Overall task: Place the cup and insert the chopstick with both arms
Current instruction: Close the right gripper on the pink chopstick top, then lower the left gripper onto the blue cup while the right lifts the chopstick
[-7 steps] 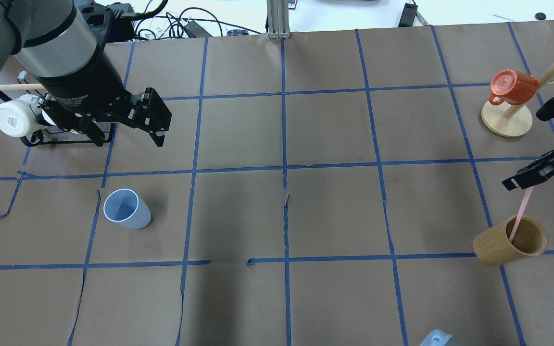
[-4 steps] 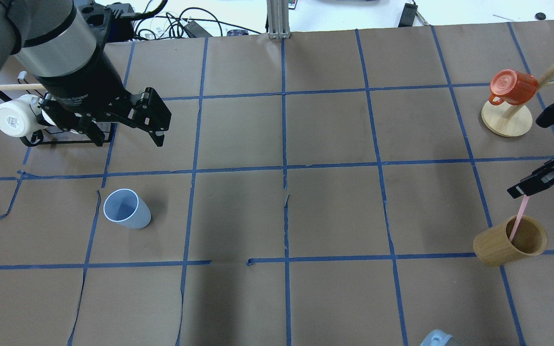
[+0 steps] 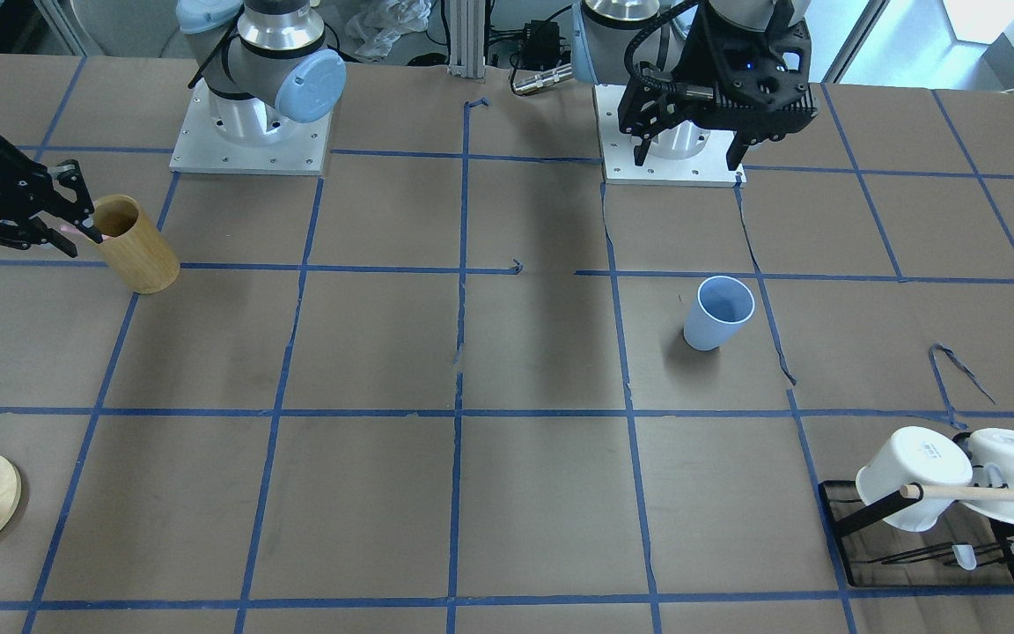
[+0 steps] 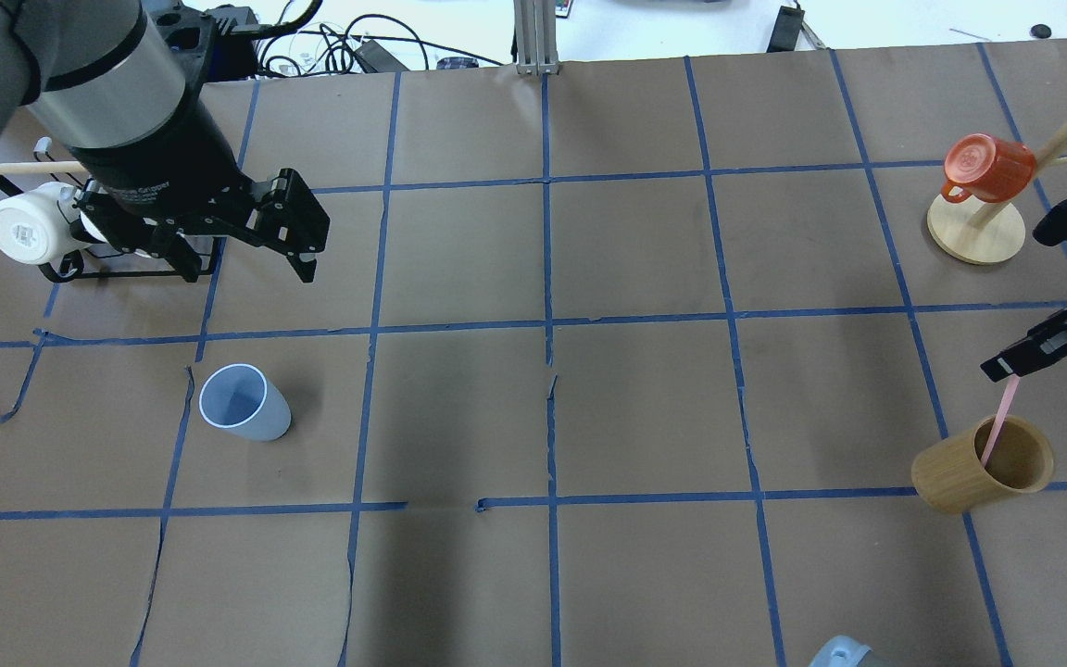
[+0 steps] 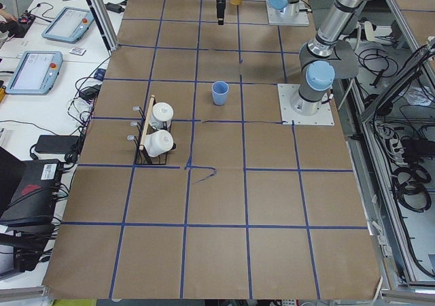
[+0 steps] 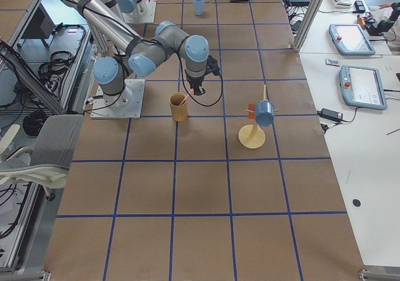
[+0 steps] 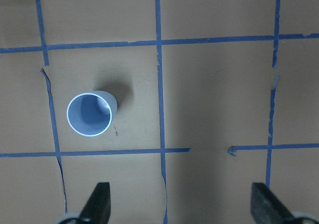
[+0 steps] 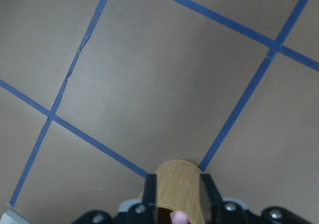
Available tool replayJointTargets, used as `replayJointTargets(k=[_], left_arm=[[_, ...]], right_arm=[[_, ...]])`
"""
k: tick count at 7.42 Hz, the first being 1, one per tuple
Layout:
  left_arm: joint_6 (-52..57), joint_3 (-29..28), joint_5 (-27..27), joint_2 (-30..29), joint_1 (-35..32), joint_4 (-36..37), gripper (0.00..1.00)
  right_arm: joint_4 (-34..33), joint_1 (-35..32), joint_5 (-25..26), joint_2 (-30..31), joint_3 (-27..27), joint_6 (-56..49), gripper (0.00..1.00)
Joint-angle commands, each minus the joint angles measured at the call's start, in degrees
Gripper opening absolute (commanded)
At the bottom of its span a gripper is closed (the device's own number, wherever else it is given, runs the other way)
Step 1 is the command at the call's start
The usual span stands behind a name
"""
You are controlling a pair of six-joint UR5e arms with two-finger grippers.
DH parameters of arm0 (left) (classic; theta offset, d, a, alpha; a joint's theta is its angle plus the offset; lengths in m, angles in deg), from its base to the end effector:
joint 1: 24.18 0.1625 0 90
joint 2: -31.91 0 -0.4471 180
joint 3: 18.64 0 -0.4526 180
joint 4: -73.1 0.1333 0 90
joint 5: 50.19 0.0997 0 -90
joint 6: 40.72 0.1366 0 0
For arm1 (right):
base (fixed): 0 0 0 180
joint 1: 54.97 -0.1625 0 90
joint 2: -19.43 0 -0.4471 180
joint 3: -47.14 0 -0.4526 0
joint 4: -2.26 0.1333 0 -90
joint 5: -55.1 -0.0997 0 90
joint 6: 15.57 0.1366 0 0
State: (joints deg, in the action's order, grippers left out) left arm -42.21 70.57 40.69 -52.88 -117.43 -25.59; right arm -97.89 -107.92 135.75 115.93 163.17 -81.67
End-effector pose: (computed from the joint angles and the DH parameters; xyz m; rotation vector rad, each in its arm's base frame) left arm -0.1595 -0.4945 0.5139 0.0485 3.1231 0.0723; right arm -0.1484 -0.4547 0.3062 -0.7115 2.8239 -0.0381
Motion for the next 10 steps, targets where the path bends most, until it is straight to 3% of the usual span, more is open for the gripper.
replayJointTargets(k=[1,5,7,9,10], left_arm=[[0.0,0.0,0.0,-0.02,0.0,0.08,1.0],[3.14,1.67,0.35,0.68,0.26,0.16,1.0],[4.3,3.41,0.79,-0.54,3.15,-0.71,1.0],[12.89,11.9,1.05,-1.6,7.62,2.77,1.0],[14.05,18.04,2.71,-2.48,9.39,11.15,1.0]], right_arm=[[0.04,-0.05,-0.06,0.01,0.07,0.53,0.29],[0.21,-0.05,-0.14,0.1,-0.45,0.53,0.08],[1.52,-0.14,-0.23,0.1,-2.81,0.53,0.07],[3.9,-0.14,-1.8,0.1,-5.8,0.71,0.07],[3.99,-0.14,-2.16,0.1,-6.51,0.88,0.06]])
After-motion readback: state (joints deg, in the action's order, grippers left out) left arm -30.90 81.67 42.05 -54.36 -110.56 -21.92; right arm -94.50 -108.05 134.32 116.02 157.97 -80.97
